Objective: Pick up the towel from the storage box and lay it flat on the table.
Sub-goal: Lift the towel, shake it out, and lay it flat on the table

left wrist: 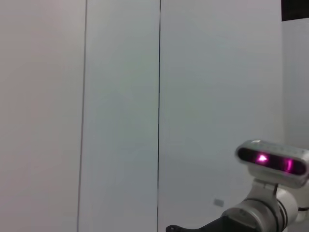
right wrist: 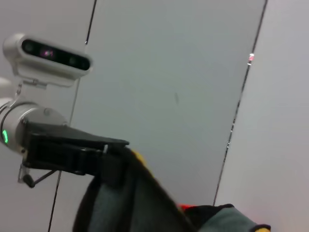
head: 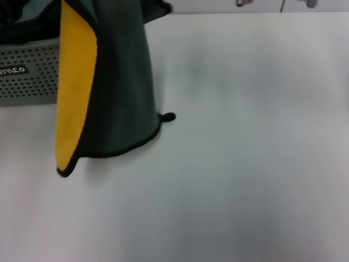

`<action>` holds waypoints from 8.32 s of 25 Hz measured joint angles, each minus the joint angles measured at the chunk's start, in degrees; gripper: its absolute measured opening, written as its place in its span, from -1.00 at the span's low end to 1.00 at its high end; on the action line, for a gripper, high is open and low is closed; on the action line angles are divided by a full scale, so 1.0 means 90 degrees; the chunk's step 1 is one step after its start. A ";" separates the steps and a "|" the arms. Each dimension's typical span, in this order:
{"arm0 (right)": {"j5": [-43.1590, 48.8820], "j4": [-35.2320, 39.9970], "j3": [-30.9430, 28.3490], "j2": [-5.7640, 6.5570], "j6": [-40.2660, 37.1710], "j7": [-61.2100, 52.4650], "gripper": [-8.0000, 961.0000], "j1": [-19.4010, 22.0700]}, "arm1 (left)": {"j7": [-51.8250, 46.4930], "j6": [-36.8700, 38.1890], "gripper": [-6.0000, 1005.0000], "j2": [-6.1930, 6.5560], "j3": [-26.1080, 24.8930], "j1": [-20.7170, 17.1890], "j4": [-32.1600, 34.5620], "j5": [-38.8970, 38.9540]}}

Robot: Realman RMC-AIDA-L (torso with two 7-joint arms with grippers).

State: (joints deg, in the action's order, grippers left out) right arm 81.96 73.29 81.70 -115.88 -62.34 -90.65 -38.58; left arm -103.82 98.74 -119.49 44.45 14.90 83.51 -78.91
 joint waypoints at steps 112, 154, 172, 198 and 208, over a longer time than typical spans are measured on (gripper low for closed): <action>-0.0673 0.0317 -0.2490 0.0395 -0.2220 -0.0453 -0.96 0.0790 | 0.0215 0.0567 -0.96 0.1210 -0.0635 0.2149 -0.1152 -0.2023; 0.0041 -0.0377 -0.2464 0.0074 -0.5040 -0.2044 -0.92 0.1528 | -0.1111 0.1932 -0.96 0.1358 -0.0171 0.0461 -0.0034 -0.1571; 0.2165 -0.3395 -0.1463 0.0073 -0.2119 -0.1216 -0.90 0.0007 | -0.0440 -0.0649 -0.92 0.0495 -0.0231 0.1641 -0.2932 -0.5592; 0.3064 -0.3803 -0.1215 0.0000 -0.0728 -0.1320 -0.88 -0.0992 | -0.0696 -0.1353 -0.74 0.0376 -0.0231 0.1765 -0.2922 -0.6086; 0.3043 -0.3403 -0.0700 -0.0030 0.0097 -0.1688 -0.64 -0.0795 | -0.0749 -0.1488 -0.62 0.0369 -0.0247 0.1712 -0.2781 -0.5998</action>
State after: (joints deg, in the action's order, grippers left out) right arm 109.36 42.67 75.40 -116.15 -61.47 -105.84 -45.74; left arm -110.56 85.35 -116.17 42.24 30.31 58.48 -132.89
